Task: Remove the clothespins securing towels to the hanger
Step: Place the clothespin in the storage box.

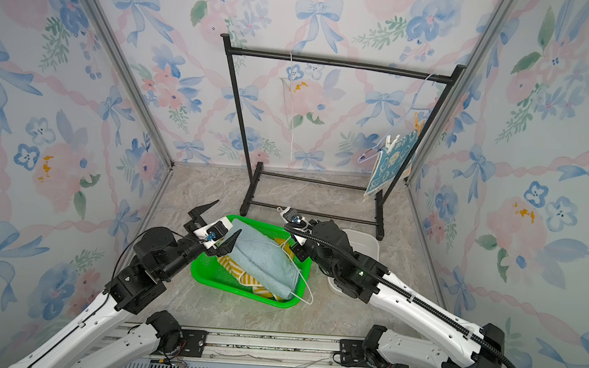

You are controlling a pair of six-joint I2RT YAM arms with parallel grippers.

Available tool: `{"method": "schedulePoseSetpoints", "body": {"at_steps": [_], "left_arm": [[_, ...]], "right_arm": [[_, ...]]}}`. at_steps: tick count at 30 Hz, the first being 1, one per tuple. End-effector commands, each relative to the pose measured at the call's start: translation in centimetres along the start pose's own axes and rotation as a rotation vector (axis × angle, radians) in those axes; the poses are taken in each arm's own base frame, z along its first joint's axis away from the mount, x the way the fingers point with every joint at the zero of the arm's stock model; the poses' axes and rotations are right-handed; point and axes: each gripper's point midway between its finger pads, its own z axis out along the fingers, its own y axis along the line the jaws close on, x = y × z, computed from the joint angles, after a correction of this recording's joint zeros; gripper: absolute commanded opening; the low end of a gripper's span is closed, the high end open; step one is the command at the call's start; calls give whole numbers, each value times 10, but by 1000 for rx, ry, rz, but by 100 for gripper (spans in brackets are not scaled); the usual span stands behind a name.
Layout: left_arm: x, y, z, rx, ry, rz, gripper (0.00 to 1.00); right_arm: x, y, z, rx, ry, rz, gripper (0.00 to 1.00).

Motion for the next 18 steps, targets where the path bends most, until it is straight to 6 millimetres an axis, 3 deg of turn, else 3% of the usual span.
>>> {"method": "schedulePoseSetpoints", "body": {"at_steps": [1, 12, 18], "left_arm": [[20, -18, 10, 19, 12, 84, 98], [60, -61, 17, 92, 31, 102, 98], [62, -83, 21, 180, 2, 76, 98]], "right_arm": [[-1, -12, -9, 34, 12, 64, 0], [17, -21, -3, 76, 80, 123, 0], [37, -31, -1, 110, 164, 197, 0]]}}
